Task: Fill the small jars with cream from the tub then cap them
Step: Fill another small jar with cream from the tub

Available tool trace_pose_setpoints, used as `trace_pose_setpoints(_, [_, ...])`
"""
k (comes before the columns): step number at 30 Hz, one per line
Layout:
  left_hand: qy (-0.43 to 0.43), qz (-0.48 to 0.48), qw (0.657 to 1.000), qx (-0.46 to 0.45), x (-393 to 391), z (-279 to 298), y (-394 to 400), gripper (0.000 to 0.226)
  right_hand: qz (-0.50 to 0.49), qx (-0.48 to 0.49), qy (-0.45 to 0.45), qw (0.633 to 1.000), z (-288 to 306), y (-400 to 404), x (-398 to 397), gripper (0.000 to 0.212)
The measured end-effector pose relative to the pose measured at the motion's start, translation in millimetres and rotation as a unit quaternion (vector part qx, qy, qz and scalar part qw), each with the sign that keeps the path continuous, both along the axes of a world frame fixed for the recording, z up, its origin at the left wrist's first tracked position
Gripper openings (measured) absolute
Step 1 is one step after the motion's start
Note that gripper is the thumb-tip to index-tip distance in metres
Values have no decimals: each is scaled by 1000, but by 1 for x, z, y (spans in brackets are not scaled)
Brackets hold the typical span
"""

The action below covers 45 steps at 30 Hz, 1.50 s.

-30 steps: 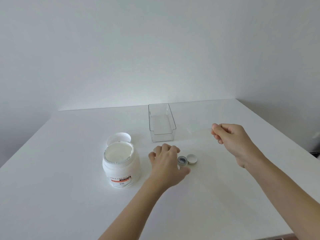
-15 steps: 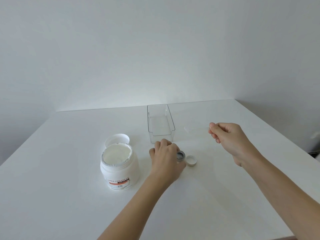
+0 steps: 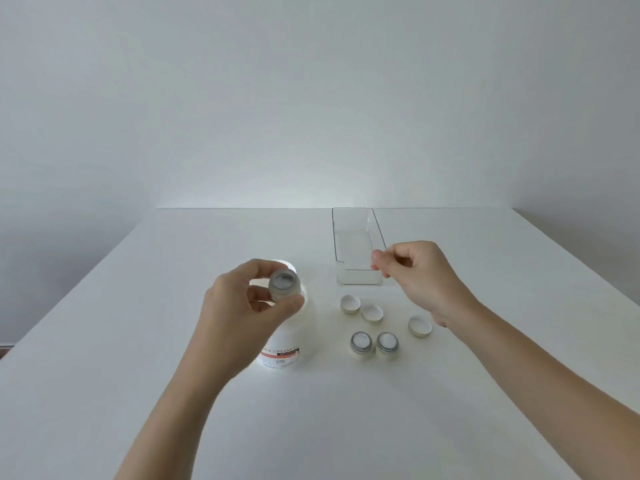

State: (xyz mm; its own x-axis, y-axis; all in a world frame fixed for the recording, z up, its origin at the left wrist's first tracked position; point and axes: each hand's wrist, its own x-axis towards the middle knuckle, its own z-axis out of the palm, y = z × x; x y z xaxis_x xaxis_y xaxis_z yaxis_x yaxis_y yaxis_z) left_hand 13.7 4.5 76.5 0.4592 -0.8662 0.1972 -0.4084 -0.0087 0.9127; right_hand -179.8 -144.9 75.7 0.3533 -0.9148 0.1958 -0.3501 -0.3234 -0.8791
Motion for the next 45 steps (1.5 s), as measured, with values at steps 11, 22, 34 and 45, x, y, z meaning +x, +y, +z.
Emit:
trace_pose_setpoints(11, [83,41,996,-10,58,-9,19,29,158,-418,291,846,12,32,92,28])
trace_pose_setpoints(22, [135,51,989,-22,69,-18,26,30,225,-281,356,862,15,30,107,32])
trace_pose_setpoints(34, [129,49,990,-28,63,-22,20,36,125,16,223,967,34,6,73,38])
trace_pose_setpoints(45, [113,42,993,-14,46,-20,4,33,123,102,124,979,53,-1,71,27])
